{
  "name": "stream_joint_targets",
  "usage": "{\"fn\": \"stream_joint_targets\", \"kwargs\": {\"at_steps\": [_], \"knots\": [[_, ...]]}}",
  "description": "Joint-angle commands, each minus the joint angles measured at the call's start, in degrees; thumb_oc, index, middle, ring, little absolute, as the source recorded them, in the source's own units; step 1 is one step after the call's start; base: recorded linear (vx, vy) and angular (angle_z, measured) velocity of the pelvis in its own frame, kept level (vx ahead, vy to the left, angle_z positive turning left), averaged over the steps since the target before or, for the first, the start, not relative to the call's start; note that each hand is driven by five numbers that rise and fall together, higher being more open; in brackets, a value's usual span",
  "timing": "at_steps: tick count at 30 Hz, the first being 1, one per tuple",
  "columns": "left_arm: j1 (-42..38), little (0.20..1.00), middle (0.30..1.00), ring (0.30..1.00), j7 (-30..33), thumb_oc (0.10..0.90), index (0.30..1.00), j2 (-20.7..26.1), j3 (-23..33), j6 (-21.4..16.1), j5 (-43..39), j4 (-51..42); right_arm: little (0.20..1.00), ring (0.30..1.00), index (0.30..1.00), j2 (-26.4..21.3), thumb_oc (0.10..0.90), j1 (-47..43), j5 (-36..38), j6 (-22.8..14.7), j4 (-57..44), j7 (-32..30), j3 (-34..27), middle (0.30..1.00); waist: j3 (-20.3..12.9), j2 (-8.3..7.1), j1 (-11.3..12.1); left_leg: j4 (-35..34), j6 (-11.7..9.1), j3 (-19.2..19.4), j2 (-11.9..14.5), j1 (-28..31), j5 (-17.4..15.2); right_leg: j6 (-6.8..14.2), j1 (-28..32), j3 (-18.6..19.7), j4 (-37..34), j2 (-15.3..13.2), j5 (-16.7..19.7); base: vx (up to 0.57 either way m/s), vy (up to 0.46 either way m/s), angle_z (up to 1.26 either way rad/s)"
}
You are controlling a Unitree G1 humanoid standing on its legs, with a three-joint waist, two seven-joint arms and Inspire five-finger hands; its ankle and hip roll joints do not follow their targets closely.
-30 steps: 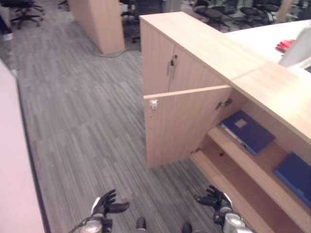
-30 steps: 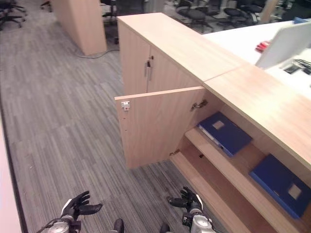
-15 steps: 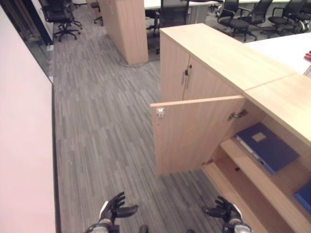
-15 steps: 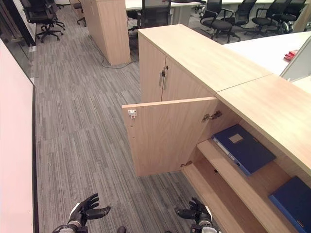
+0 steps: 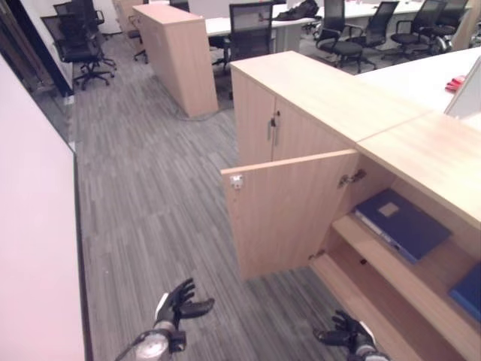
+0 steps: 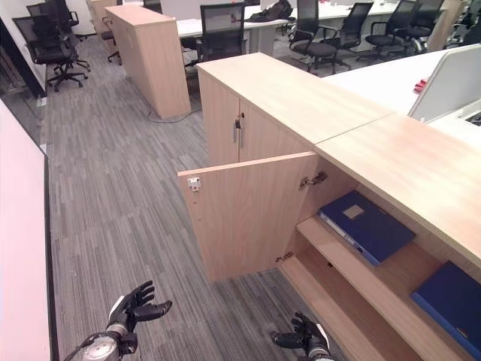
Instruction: Put the empty folder in the office cabinet
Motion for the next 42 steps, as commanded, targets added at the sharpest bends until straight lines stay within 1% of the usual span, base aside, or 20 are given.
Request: {"fn": "stream_joint_targets", "kwargs": {"at_steps": [1,2,3,5,6,7,8,10,11,12,14,18,23,24,28,33,38,42], "knots": [[-14.2,0.900,0.900,0.900,3.1,0.800,0.900,6.7,1.5,-5.6,-4.1,2.6,0.900,0.900,0.900,-3.2,0.800,-2.8,-0.9,-3.6,-5.8,0.8,1.5,0.900,-0.9,0.35,-1.8,0.4,-3.1,2.3,2.2,3.8,-4.0,4.3,1.6,-1.4,4.9,-2.5,-6.1,0.02,0.003,-0.24],[-14.2,0.900,0.900,0.900,3.1,0.800,0.900,6.7,1.5,-5.6,-4.1,2.6,0.900,0.900,0.900,-3.2,0.800,-2.8,-0.9,-3.6,-5.8,0.8,1.5,0.900,-0.9,0.35,-1.8,0.4,-3.1,2.3,2.2,3.8,-4.0,4.3,1.6,-1.4,4.9,-2.5,-6.1,0.07,0.022,-0.34],[-20.1,0.900,0.900,0.900,3.3,0.800,0.900,10.5,1.4,-5.5,-4.5,5.5,0.900,0.900,0.900,-3.5,0.800,-1.7,-0.9,-3.8,-6.1,1.5,2.3,0.900,-1.3,0.44,-3.5,0.2,-3.3,3.5,2.4,4.5,-4.3,4.6,1.4,-0.6,4.9,-2.5,-5.8,0.05,0.020,-0.28],[-21.6,0.900,0.900,0.900,3.3,0.800,0.900,11.3,1.2,-5.5,-4.3,6.6,0.900,0.900,0.900,-3.7,0.800,-1.5,-0.9,-3.9,-6.2,1.7,2.5,0.900,-1.4,0.36,-3.9,0.1,-3.3,3.9,2.4,4.8,-4.3,4.7,1.4,-0.3,4.9,-2.5,-5.7,0.04,0.012,-0.17],[-23.4,0.900,0.900,0.900,3.4,0.800,0.900,12.5,1.1,-5.4,-4.2,7.3,0.900,0.900,0.900,-3.8,0.800,-1.2,-0.9,-3.9,-6.5,2.1,2.8,0.900,-1.6,0.29,-4.4,0.0,-3.4,4.4,2.4,4.9,-4.4,4.9,1.4,-0.1,4.8,-2.5,-5.6,0.01,0.004,-0.25],[-23.5,0.900,0.900,0.900,3.3,0.800,0.900,12.6,1.0,-5.5,-4.2,7.4,0.900,0.900,0.900,-3.7,0.800,-1.2,-0.9,-3.9,-6.5,2.1,2.8,0.900,-1.5,0.24,-4.3,0.0,-3.4,4.4,2.4,4.9,-4.4,4.9,1.4,0.0,4.8,-2.5,-5.6,0.03,0.019,-0.29],[-27.3,0.900,0.900,0.900,3.5,0.800,0.900,14.5,0.4,-5.4,-4.2,9.4,0.900,0.900,0.900,-4.0,0.800,-0.8,-0.6,-3.9,-6.4,2.6,3.2,0.900,-1.6,0.10,-5.1,0.0,-3.4,5.0,2.4,5.2,-4.6,5.1,1.2,0.4,4.7,-2.5,-5.3,0.03,0.021,-0.21],[-30.0,0.900,0.900,0.900,3.5,0.800,0.900,15.9,0.1,-5.3,-4.3,11.4,0.900,0.900,0.900,-4.0,0.800,-0.5,-0.4,-3.9,-6.6,3.0,3.6,0.900,-1.7,-0.14,-5.7,-0.1,-3.4,5.8,2.5,5.5,-4.8,5.5,1.0,0.8,4.7,-2.5,-5.1,0.03,0.019,-0.13],[-30.0,0.900,0.900,0.900,3.5,0.800,0.900,15.9,0.1,-5.3,-4.3,11.4,0.900,0.900,0.900,-4.0,0.800,-0.5,-0.4,-3.9,-6.6,3.0,3.5,0.900,-1.7,-0.14,-5.7,-0.1,-3.4,5.8,2.5,5.5,-4.8,5.5,1.0,0.8,4.7,-2.5,-5.1,0.05,0.045,-0.22],[-33.5,0.900,0.900,0.900,3.7,0.800,0.900,17.5,0.0,-5.3,-5.1,13.2,0.900,0.900,0.900,-3.9,0.800,-0.1,0.2,-3.9,-6.5,3.4,3.6,0.900,-2.0,-0.38,-6.7,-0.2,-3.4,6.8,2.6,5.9,-5.0,5.9,0.6,1.7,4.7,-2.7,-4.6,0.05,0.051,-0.28],[-34.6,0.900,0.900,0.900,3.6,0.800,0.900,18.1,-0.2,-5.3,-5.5,13.6,0.900,0.900,0.900,-3.9,0.800,0.1,0.3,-3.9,-6.7,3.6,3.6,0.900,-2.0,-0.53,-6.9,-0.2,-3.4,7.2,2.6,6.0,-5.2,6.0,0.4,2.1,4.8,-2.7,-4.5,0.04,0.049,-0.18],[-38.3,0.900,0.900,0.900,3.3,0.800,0.900,19.8,-1.1,-5.5,-6.1,14.9,0.900,0.900,0.900,-4.0,0.800,1.0,0.5,-4.0,-7.1,4.0,3.7,0.900,-2.3,-1.13,-8.2,-0.2,-3.3,8.8,2.5,6.8,-5.8,6.6,-0.3,3.6,5.0,-2.7,-3.9,0.03,0.052,-0.20],[-40.2,0.900,0.900,0.900,3.0,0.800,0.900,20.8,-2.0,-5.7,-5.8,14.8,0.900,0.900,0.900,-4.0,0.800,1.6,0.2,-3.8,-6.8,4.4,3.6,0.900,-2.5,-1.83,-8.8,-0.2,-3.1,10.2,2.4,7.4,-6.3,7.1,-0.8,4.9,4.7,-2.9,-3.2,0.02,0.040,-0.19],[-41.3,0.900,0.900,0.900,2.9,0.800,0.900,21.1,-2.5,-5.9,-5.7,14.8,0.900,0.900,0.900,-4.0,0.800,1.8,0.1,-3.9,-6.3,4.5,3.6,0.900,-2.6,-2.20,-9.1,-0.2,-3.0,10.8,2.3,7.6,-6.5,7.5,-1.0,5.4,4.6,-3.0,-2.9,0.01,0.037,-0.07],[-42.8,0.900,0.900,0.900,2.9,0.800,0.900,20.5,-3.6,-6.0,-5.3,14.9,0.900,0.900,0.900,-3.9,0.800,2.3,-0.2,-3.8,-6.5,4.5,3.5,0.900,-2.5,-2.96,-9.7,-0.2,-2.9,11.5,2.2,7.9,-6.9,7.8,-1.4,6.1,4.4,-3.2,-2.3,-0.01,0.030,-0.19],[-43.4,0.900,0.900,0.900,2.4,0.800,0.900,18.1,-5.1,-6.2,-4.7,14.1,0.900,0.900,0.900,-3.2,0.800,2.9,-0.8,-3.6,-5.8,4.5,3.7,0.900,-2.7,-3.73,-10.1,-0.2,-2.6,11.8,1.8,8.2,-7.4,8.1,-1.4,6.5,4.2,-3.4,-2.0,-0.01,0.017,-0.08],[-41.4,0.900,0.900,0.900,1.3,0.800,0.900,13.7,-7.1,-6.6,-3.8,10.4,0.900,0.900,0.900,-2.7,0.800,3.1,-1.7,-3.6,-6.3,4.5,3.9,0.900,-2.6,-4.07,-9.8,-0.2,-2.2,11.5,1.5,8.4,-7.7,8.1,-1.1,6.2,4.1,-3.8,-1.8,-0.02,0.002,-0.05],[-36.1,0.900,0.900,0.900,-0.1,0.800,0.900,8.7,-8.7,-7.1,-3.2,4.6,0.900,0.900,0.900,-2.2,0.800,2.4,-2.3,-3.5,-6.5,4.2,3.3,0.900,-2.2,-3.90,-8.9,-0.2,-2.0,10.4,1.2,8.0,-7.5,7.9,-0.7,5.2,4.1,-4.1,-2.0,-0.03,-0.002,0.06]]}}
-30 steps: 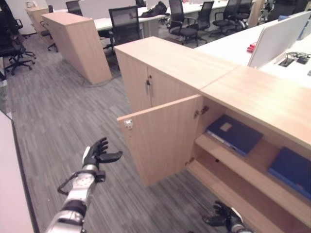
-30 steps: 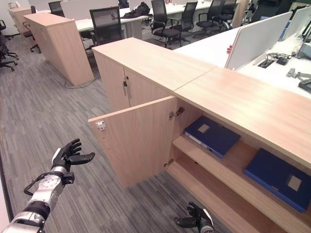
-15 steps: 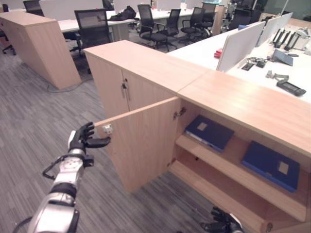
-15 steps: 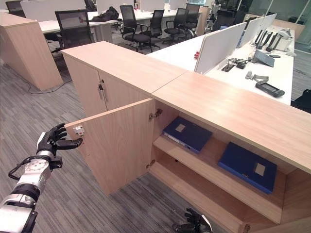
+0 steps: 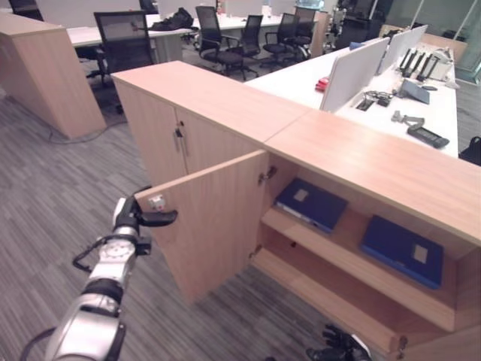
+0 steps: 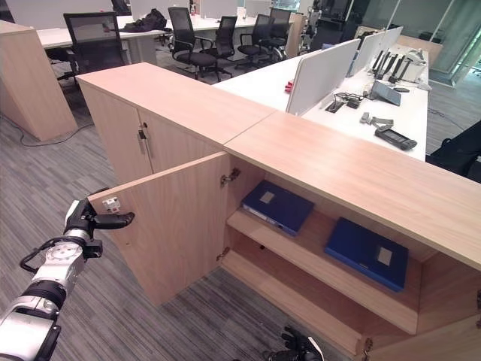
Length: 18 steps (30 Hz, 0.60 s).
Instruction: Put the empty folder in the office cabinet
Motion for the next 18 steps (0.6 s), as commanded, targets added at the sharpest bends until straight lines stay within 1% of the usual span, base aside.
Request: {"fn": "stream_joint_targets", "kwargs": {"at_steps": [1,2,4,5,6,10,11,12,15,16,18], "knots": [[-7.8,0.900,0.900,0.900,-2.6,0.800,0.900,-3.8,-3.1,-6.1,0.8,-3.9,0.900,0.900,0.900,-2.4,0.800,-3.7,-2.0,-3.9,-3.4,-0.2,0.6,0.900,0.5,2.50,-0.8,-0.1,-0.9,-1.4,0.4,4.2,-5.4,7.2,2.0,-4.2,4.0,-5.2,-4.4,-0.04,-0.015,0.10],[-4.0,0.900,0.900,0.900,-3.3,0.800,0.900,-6.2,-3.3,-6.2,0.7,-7.0,0.900,0.900,0.900,-2.0,0.800,-3.9,-2.4,-3.8,-3.4,-0.5,0.1,0.900,0.7,2.64,-0.2,-0.1,-0.8,-2.0,0.2,4.0,-5.4,7.0,2.4,-4.9,3.9,-5.4,-4.5,-0.05,-0.014,0.18],[1.1,0.900,0.900,0.900,-4.3,0.800,0.900,-8.9,-3.6,-6.3,0.5,-11.3,0.900,0.900,0.900,-1.8,0.800,-4.3,-2.8,-3.8,-3.9,-0.9,-0.9,0.900,1.1,2.92,0.7,-0.1,-0.6,-2.7,0.1,3.6,-5.2,6.9,2.7,-5.7,3.8,-5.6,-4.7,-0.07,-0.017,0.20],[5.6,0.900,0.900,0.900,-5.1,0.800,0.900,-10.4,-4.2,-6.4,1.0,-15.3,0.900,0.900,0.900,-1.7,0.800,-4.6,-2.9,-3.7,-4.0,-1.1,-1.8,0.900,1.5,3.20,1.6,-0.1,-0.5,-3.2,0.1,3.3,-4.9,6.7,3.0,-6.3,3.8,-5.7,-4.7,-0.05,-0.010,0.10],[5.7,0.900,0.900,0.900,-5.1,0.800,0.900,-10.4,-4.2,-6.3,1.0,-15.4,0.900,0.900,0.900,-1.7,0.800,-4.6,-2.9,-3.7,-4.0,-1.1,-1.8,0.900,1.4,3.22,1.6,-0.1,-0.5,-3.3,0.1,3.3,-4.9,6.7,3.0,-6.4,3.8,-5.7,-4.7,-0.05,-0.004,0.08],[15.1,0.900,0.900,0.900,-8.5,0.800,0.900,-11.8,-4.9,-5.8,0.4,-24.1,0.900,0.900,0.900,-1.6,0.800,-4.7,-3.3,-3.7,-5.0,-1.7,-3.9,0.900,2.0,3.84,3.1,-0.1,-0.3,-4.2,-0.1,2.6,-4.6,6.4,3.4,-7.3,3.5,-6.1,-4.7,-0.05,-0.004,0.13],[18.4,0.900,0.900,0.900,-10.3,0.800,0.900,-11.8,-5.7,-5.3,0.5,-27.9,0.900,0.900,0.900,-1.8,0.800,-4.9,-3.5,-3.7,-4.8,-1.8,-4.7,0.900,2.3,4.21,3.6,-0.1,-0.2,-4.4,-0.2,2.5,-4.5,6.3,3.5,-7.6,3.4,-6.2,-4.6,-0.05,0.000,-0.02],[18.5,0.900,0.900,0.900,-10.3,0.800,0.900,-11.8,-5.7,-5.2,0.5,-28.0,0.900,0.900,0.900,-1.8,0.800,-4.8,-3.5,-3.7,-4.8,-1.8,-4.7,0.900,2.3,4.21,3.6,-0.1,-0.2,-4.4,-0.2,2.5,-4.5,6.3,3.5,-7.6,3.4,-6.2,-4.6,-0.05,0.005,-0.01],[23.0,0.900,0.900,0.900,-13.4,0.800,0.900,-10.8,-6.8,-4.3,-0.4,-34.1,0.900,0.900,0.900,-2.0,0.800,-4.7,-3.5,-3.7,-5.4,-2.0,-6.2,0.900,2.5,4.89,4.1,-0.1,0.1,-4.8,-0.6,2.0,-4.3,6.2,3.5,-8.0,3.4,-6.5,-4.5,-0.05,0.006,0.08],[23.1,0.900,0.900,0.900,-13.5,0.800,0.900,-10.8,-6.8,-4.2,-0.4,-34.3,0.900,0.900,0.900,-2.0,0.800,-4.7,-3.5,-3.7,-5.4,-2.0,-6.2,0.900,2.5,4.88,4.1,-0.1,0.1,-4.8,-0.6,2.0,-4.3,6.2,3.5,-8.0,3.4,-6.5,-4.5,-0.05,0.021,0.07],[25.4,0.900,0.900,0.900,-15.5,0.800,0.900,-10.1,-7.8,-3.5,-1.0,-38.5,0.900,0.900,0.900,-1.8,0.800,-4.8,-3.3,-3.7,-4.8,-2.4,-7.2,0.900,2.7,5.48,4.2,-0.1,0.4,-4.6,-1.0,1.8,-4.4,6.5,3.3,-7.9,3.4,-7.0,-4.1,-0.08,0.037,0.04]]}}
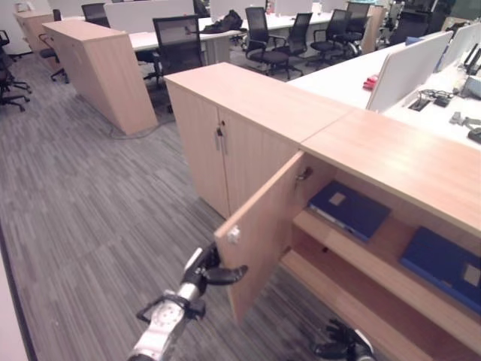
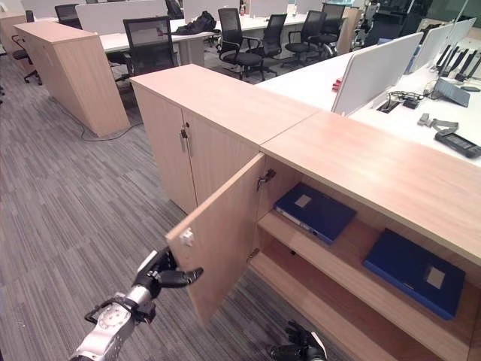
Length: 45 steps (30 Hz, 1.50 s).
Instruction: Put the empty folder in the office cabinet
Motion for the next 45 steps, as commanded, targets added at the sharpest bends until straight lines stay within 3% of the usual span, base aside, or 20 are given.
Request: {"fn": "stream_joint_targets", "kwargs": {"at_steps": [1,7,10,12,14,15,18,20,22,23,24,25,26,29,31,32,33,34,38,45], "knots": [[-6.3,0.900,0.900,0.900,-4.1,0.800,0.900,0.4,-0.4,-3.8,-1.4,-7.9,0.900,0.900,0.900,-1.8,0.800,-4.4,-1.1,-3.7,-2.2,-1.4,-2.8,0.900,1.0,1.13,-0.1,-0.1,-0.3,-0.6,-0.1,1.5,-4.3,6.1,0.8,-3.8,3.3,-5.5,-2.5,-0.08,0.037,0.00],[-8.0,0.900,0.900,0.900,-4.5,0.800,0.900,-0.6,-3.0,-3.5,-1.7,-9.6,0.900,0.900,0.900,-0.6,0.800,-4.7,0.1,-3.9,-1.9,-2.0,-2.7,0.900,2.1,1.41,-1.2,-0.1,0.2,1.0,-0.6,0.6,-4.4,6.5,-1.6,-2.0,3.2,-5.7,-1.6,-0.06,0.025,-0.16],[-12.1,0.900,0.900,0.900,-2.3,0.800,0.900,-2.4,-4.9,-3.8,-2.3,-8.5,0.900,0.900,0.900,-0.3,0.800,-6.7,1.1,-3.7,-1.6,-3.0,-2.4,0.900,4.9,2.09,-2.4,-0.1,0.5,2.3,-0.2,-0.4,-3.9,6.8,-7.2,-2.7,10.5,-6.2,-1.8,-0.19,-0.011,-0.21],[-14.0,0.900,0.900,0.900,-1.3,0.800,0.900,-2.8,-6.0,-3.7,-3.0,-8.7,0.900,0.900,0.900,0.1,0.800,-8.4,1.1,-3.4,-0.9,-3.8,-1.6,0.900,5.7,3.03,-1.6,0.0,0.3,5.2,1.3,-1.3,-3.1,6.4,-9.0,-10.9,14.2,-8.9,-2.2,-0.15,-0.068,-0.90],[-14.7,0.900,0.900,0.900,-1.5,0.800,0.900,-2.9,-7.0,-3.1,-3.4,-8.6,0.900,0.900,0.900,0.2,0.800,-8.7,0.6,-3.5,-0.3,-4.2,-0.6,0.900,4.5,2.85,-0.6,1.0,-0.6,8.7,2.3,-2.2,-2.7,5.2,-6.0,-21.8,12.8,-11.5,-3.6,-0.07,-0.193,-1.49],[-14.7,0.900,0.900,0.900,-1.2,0.800,0.900,-3.8,-7.3,-2.6,-3.4,-9.3,0.900,0.900,0.900,0.7,0.800,-8.4,0.9,-3.3,1.1,-4.2,-0.2,0.900,3.7,1.87,-0.9,2.2,-1.1,10.8,3.0,-1.7,-2.5,4.6,-5.9,-19.6,11.3,-10.5,-3.8,0.10,-0.330,-0.96],[-14.3,0.900,0.900,0.900,-0.9,0.800,0.900,-4.6,-7.0,-3.2,-3.5,-10.0,0.900,0.900,0.900,-0.4,0.800,-9.0,0.4,-3.0,2.4,-3.6,1.2,0.900,2.6,1.60,-2.0,6.3,-2.2,13.1,5.4,-0.6,-3.1,3.9,-5.2,-16.1,9.1,-8.3,-3.7,0.12,-0.278,-1.22],[-15.2,0.900,0.900,0.900,1.7,0.800,0.900,-5.6,-5.1,-3.8,-3.9,-6.6,0.900,0.900,0.900,-1.9,0.800,-9.7,0.0,-3.1,1.0,-3.0,2.5,0.900,2.3,1.30,-4.1,12.9,-3.6,15.5,9.4,-0.2,-2.7,2.6,-4.8,-13.1,8.9,-5.9,-5.4,0.12,-0.264,-0.96],[-16.2,0.900,0.900,0.900,4.3,0.800,0.900,-6.6,-3.3,-4.2,-5.1,-3.8,0.900,0.900,0.900,-3.2,0.800,-10.2,-0.4,-3.1,0.4,-3.1,4.0,0.900,3.0,1.33,-4.0,23.0,-5.2,14.8,13.8,-2.3,1.7,0.3,-3.5,-9.6,8.6,-2.5,-7.1,0.14,-0.217,-0.74],[-17.0,0.900,0.900,0.900,6.0,0.800,0.900,-6.9,-2.3,-4.5,-5.4,-2.5,0.900,0.900,0.900,-4.0,0.800,-10.4,-0.4,-3.0,0.2,-3.3,4.5,0.900,3.6,1.04,-3.7,27.0,-5.3,11.7,14.5,-3.7,4.3,-0.6,-2.7,-7.7,8.2,-1.2,-7.6,0.19,-0.156,-1.48],[-18.2,0.900,0.900,0.900,8.1,0.800,0.900,-7.0,-1.5,-5.1,-5.4,-0.9,0.900,0.900,0.900,-4.8,0.800,-10.5,0.2,-2.8,0.4,-3.8,4.5,0.900,4.0,0.00,-2.8,29.3,-3.9,4.0,11.2,-7.3,4.2,-1.0,-1.4,-4.3,7.1,-1.2,-7.7,0.13,-0.074,-1.28],[-18.2,0.900,0.900,0.900,8.1,0.800,0.900,-7.0,-1.5,-5.1,-5.4,-0.8,0.900,0.900,0.900,-4.8,0.800,-10.6,0.2,-2.7,0.4,-3.8,4.5,0.900,3.9,-0.14,-2.9,29.1,-3.7,4.0,11.0,-7.5,4.4,-1.0,-1.7,-4.4,7.0,-1.4,-7.5,0.21,0.002,-1.33],[-18.9,0.900,0.900,0.900,9.2,0.800,0.900,-6.9,-0.5,-5.4,-5.2,0.3,0.900,0.900,0.900,-5.0,0.800,-10.4,0.9,-2.6,0.4,-3.9,4.1,0.900,3.9,-0.43,-2.2,27.4,-3.0,-0.8,7.5,-9.0,1.6,-0.4,-0.8,-1.5,6.2,-1.2,-7.7,0.22,0.071,-1.08],[-21.1,0.900,0.900,0.900,11.9,0.800,0.900,-6.4,2.0,-6.9,-5.0,4.1,0.900,0.900,0.900,-5.5,0.800,-10.2,2.3,-3.1,1.8,-3.8,2.9,0.900,3.8,-0.24,-0.4,16.8,-2.9,-12.6,1.6,-10.6,-2.6,1.5,1.0,5.1,5.0,-1.0,-8.4,0.33,0.144,-1.08],[-22.4,0.900,0.900,0.900,13.1,0.800,0.900,-5.1,3.9,-7.6,-4.5,6.4,0.900,0.900,0.900,-6.0,0.800,-10.9,2.5,-3.5,2.8,-3.5,2.4,0.900,3.9,0.85,0.9,9.6,-3.5,-19.4,-0.6,-12.6,0.7,1.8,1.7,8.4,4.9,0.3,-9.1,0.30,0.108,-1.14],[-23.2,0.900,0.900,0.900,14.0,0.800,0.900,-3.5,6.1,-8.1,-4.0,8.5,0.900,0.900,0.900,-5.7,0.800,-10.5,1.9,-3.5,3.4,-3.1,2.4,0.900,3.6,1.61,1.2,3.8,-3.5,-19.9,-0.7,-11.0,1.2,2.0,1.5,10.8,5.8,1.4,-9.5,0.21,0.062,-1.22],[-23.3,0.900,0.900,0.900,13.9,0.800,0.900,-3.5,6.1,-8.1,-4.0,8.6,0.900,0.900,0.900,-5.6,0.800,-10.5,1.9,-3.5,3.4,-3.1,2.4,0.900,3.7,1.60,1.4,3.5,-3.5,-19.7,-0.6,-10.6,1.3,2.0,1.6,11.0,5.8,1.5,-9.6,0.28,0.154,-1.41],[-25.2,0.900,0.900,0.900,15.0,0.800,0.900,-0.8,7.1,-7.8,-1.7,13.6,0.900,0.900,0.900,-5.2,0.800,-8.9,1.9,-3.2,3.0,-1.7,2.0,0.900,2.2,1.59,0.0,1.7,-3.3,-16.6,-0.4,-8.1,1.6,2.8,1.8,12.2,4.3,1.1,-9.0,0.17,0.122,-1.23],[-27.2,0.900,0.900,0.900,16.4,0.800,0.900,2.3,9.8,-7.2,-1.3,20.0,0.900,0.900,0.900,-4.6,0.800,-7.4,2.3,-3.3,1.7,-1.2,1.1,0.900,0.4,1.09,-1.2,-0.1,-2.5,-13.0,-1.2,-5.8,0.8,4.0,1.3,14.4,5.6,-0.2,-9.3,0.20,0.166,-0.97],[-33.8,0.900,0.900,0.900,15.9,0.800,0.900,13.0,13.4,-5.6,0.4,33.4,0.900,0.900,0.900,-4.3,0.800,-6.7,3.0,-3.4,0.5,1.0,2.3,0.900,-0.6,0.32,-3.6,-0.1,-0.9,-6.8,-1.7,-2.2,-1.6,6.4,-0.9,17.1,9.0,-1.0,-8.6,0.13,0.130,-0.52]]}}
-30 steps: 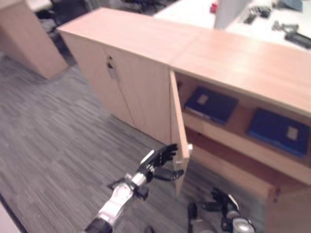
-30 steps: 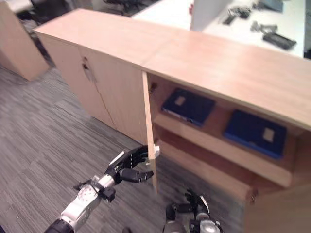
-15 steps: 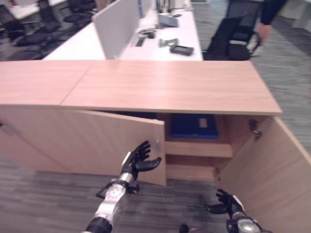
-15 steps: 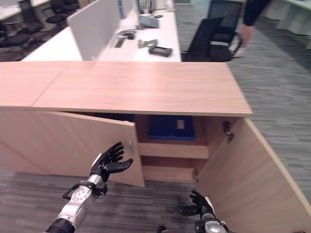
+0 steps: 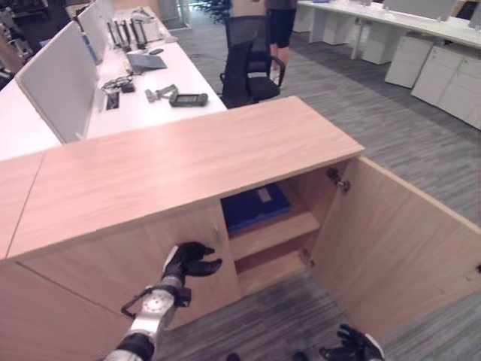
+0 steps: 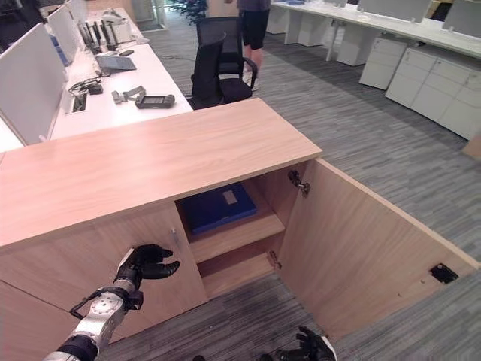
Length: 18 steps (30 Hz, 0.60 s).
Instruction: Put the empty folder in the office cabinet
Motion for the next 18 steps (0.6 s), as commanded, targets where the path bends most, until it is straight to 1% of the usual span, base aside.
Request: {"fn": "stream_joint_targets", "kwargs": {"at_steps": [1,2,4,6,8,10,12,13,14,15,16,17,18], "knots": [[-20.6,0.900,0.900,0.900,4.7,0.800,0.900,11.1,9.3,-2.7,-0.6,9.5,0.900,0.900,0.900,-3.1,0.800,-4.2,1.8,-3.9,-3.9,0.7,0.4,0.900,-2.1,0.24,-2.0,0.1,-3.9,0.5,3.8,5.8,-6.6,2.9,2.1,-0.6,6.5,2.2,-3.5,0.10,0.135,-0.51],[-21.6,0.900,0.900,0.900,4.7,0.800,0.900,12.7,9.4,-2.3,0.2,11.4,0.900,0.900,0.900,-3.3,0.800,-4.0,1.7,-3.9,-4.2,1.0,0.6,0.900,-2.5,0.26,-2.4,0.1,-3.7,1.4,3.7,6.1,-7.3,3.6,1.8,-0.8,6.2,1.6,-3.0,0.07,0.101,-0.28],[-22.1,0.900,0.900,0.900,4.9,0.800,0.900,13.0,9.6,-2.4,0.4,11.9,0.900,0.900,0.900,-3.3,0.800,-3.9,1.7,-4.0,-4.2,0.9,0.6,0.900,-2.6,0.22,-2.4,0.1,-3.5,1.7,3.5,6.2,-7.5,3.9,1.7,-0.8,6.1,1.4,-2.8,0.05,0.077,-0.11],[-21.9,0.900,0.900,0.900,4.8,0.800,0.900,12.5,10.0,-2.5,-0.1,11.7,0.900,0.900,0.900,-3.1,0.800,-3.7,1.7,-4.0,-3.7,0.9,0.4,0.900,-2.6,0.14,-2.5,0.1,-3.3,1.9,3.2,6.2,-7.9,4.4,1.6,-1.3,5.9,0.9,-2.5,0.02,0.065,-0.58],[-21.1,0.900,0.900,0.900,5.1,0.800,0.900,11.0,10.4,-3.0,-0.8,10.4,0.900,0.900,0.900,-2.8,0.800,-3.6,1.7,-3.9,-3.7,0.7,0.2,0.900,-2.6,-0.01,-2.4,0.1,-3.1,1.8,3.0,6.2,-8.1,4.5,1.5,-1.8,5.7,0.5,-2.3,0.01,0.032,-0.27],[-19.0,0.900,0.900,0.900,5.3,0.800,0.900,9.2,10.6,-3.4,-1.1,6.9,0.900,0.900,0.900,-2.3,0.800,-3.5,1.5,-3.9,-3.1,0.3,-0.5,0.900,-2.5,-0.04,-2.1,0.1,-2.9,2.0,3.0,6.1,-8.4,4.5,1.2,-2.8,5.9,0.3,-2.3,0.00,0.017,0.10],[-15.9,0.900,0.900,0.900,5.2,0.800,0.900,6.1,9.5,-3.8,-0.6,1.9,0.900,0.900,0.900,-1.5,0.800,-4.0,1.0,-3.8,-2.4,-0.2,-1.3,0.900,-1.9,-0.08,-1.3,0.1,-2.7,2.2,3.0,6.0,-8.6,4.6,0.3,-5.0,7.1,0.0,-1.9,-0.03,-0.004,0.01],[-14.4,0.900,0.900,0.900,5.3,0.800,0.900,4.6,8.9,-3.9,-0.4,-1.0,0.900,0.900,0.900,-1.3,0.800,-4.5,0.8,-3.7,-2.1,-0.5,-1.7,0.900,-1.4,0.01,-0.7,0.1,-2.6,2.3,3.2,5.9,-8.5,4.8,-0.6,-6.9,8.5,-0.3,-1.6,-0.10,-0.036,-0.09],[-12.8,0.900,0.900,0.900,5.0,0.800,0.900,2.7,8.1,-4.2,-0.6,-3.9,0.900,0.900,0.900,-1.0,0.800,-5.3,0.4,-3.6,-1.6,-1.1,-2.1,0.900,-0.6,0.23,0.6,0.1,-2.7,3.0,3.6,5.6,-8.3,5.0,-1.6,-11.1,9.8,-1.5,-0.9,-0.13,-0.058,-0.15],[-11.0,0.900,0.900,0.900,4.6,0.800,0.900,1.2,7.5,-4.0,-1.0,-6.4,0.900,0.900,0.900,-0.8,0.800,-5.7,0.1,-3.6,-1.4,-1.4,-2.5,0.900,-0.3,0.61,1.5,0.1,-2.8,3.4,4.0,5.3,-8.1,4.9,-1.6,-16.6,10.7,-3.0,-0.9,-0.15,-0.074,-0.26],[-9.1,0.900,0.900,0.900,3.7,0.800,0.900,0.0,7.0,-4.1,-1.4,-8.6,0.900,0.900,0.900,-0.5,0.800,-6.4,-0.4,-3.5,-1.0,-1.8,-2.6,0.900,-0.1,0.86,2.9,0.1,-3.0,4.7,4.7,4.9,-7.8,4.2,-1.5,-22.4,11.5,-5.0,-0.6,-0.13,-0.090,-0.52],[-6.9,0.900,0.900,0.900,2.9,0.800,0.900,-0.9,6.5,-3.9,-1.2,-10.8,0.900,0.900,0.900,-0.2,0.800,-6.8,-0.7,-3.4,-0.9,-1.8,-2.8,0.900,0.0,0.91,3.5,0.3,-3.0,5.4,5.0,4.8,-7.7,3.6,-1.1,-26.1,12.4,-6.5,-0.4,-0.08,-0.066,-0.47],[-6.7,0.900,0.900,0.900,2.9,0.800,0.900,-0.9,6.5,-3.9,-1.2,-10.9,0.900,0.900,0.900,-0.2,0.800,-6.8,-0.7,-3.4,-0.9,-1.8,-2.7,0.900,0.0,0.89,3.4,0.3,-3.0,5.3,5.0,4.8,-7.7,3.6,-1.0,-26.3,12.5,-6.5,-0.5,-0.05,-0.076,-0.28]]}}
